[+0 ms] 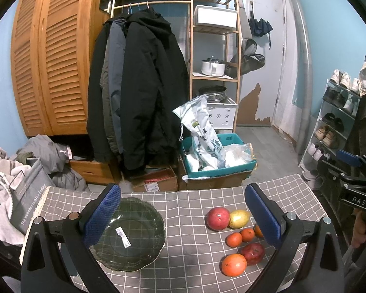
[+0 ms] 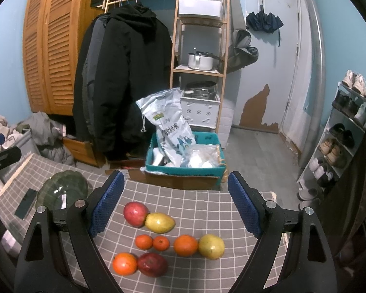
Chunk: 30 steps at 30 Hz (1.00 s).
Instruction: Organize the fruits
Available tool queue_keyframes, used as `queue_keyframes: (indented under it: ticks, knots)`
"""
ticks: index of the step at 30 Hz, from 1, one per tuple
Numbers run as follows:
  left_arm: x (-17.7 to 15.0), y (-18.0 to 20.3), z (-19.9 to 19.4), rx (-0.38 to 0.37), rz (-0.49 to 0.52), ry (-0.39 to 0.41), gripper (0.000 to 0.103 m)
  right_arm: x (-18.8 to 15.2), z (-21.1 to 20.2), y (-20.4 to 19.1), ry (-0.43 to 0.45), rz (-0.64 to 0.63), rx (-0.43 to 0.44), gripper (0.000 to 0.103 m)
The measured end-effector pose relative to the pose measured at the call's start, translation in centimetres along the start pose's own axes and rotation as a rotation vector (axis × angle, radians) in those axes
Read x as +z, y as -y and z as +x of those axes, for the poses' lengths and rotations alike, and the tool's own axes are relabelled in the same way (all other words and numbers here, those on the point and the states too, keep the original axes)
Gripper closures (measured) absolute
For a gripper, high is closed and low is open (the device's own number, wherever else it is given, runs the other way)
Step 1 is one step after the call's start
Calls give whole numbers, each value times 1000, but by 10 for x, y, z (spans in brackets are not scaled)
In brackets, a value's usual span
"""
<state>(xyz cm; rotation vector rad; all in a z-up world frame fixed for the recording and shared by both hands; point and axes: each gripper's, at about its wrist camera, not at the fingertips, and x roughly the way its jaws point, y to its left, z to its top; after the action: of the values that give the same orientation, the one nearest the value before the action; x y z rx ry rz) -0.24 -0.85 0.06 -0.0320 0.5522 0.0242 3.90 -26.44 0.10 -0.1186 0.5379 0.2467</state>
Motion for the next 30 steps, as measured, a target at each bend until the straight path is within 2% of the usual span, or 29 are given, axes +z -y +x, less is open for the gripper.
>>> queue_keyframes:
  ticks: [30]
  knots:
    - [-1, -1, 0, -3, -4, 0, 1, 1, 0, -2, -1, -2, -2, 18]
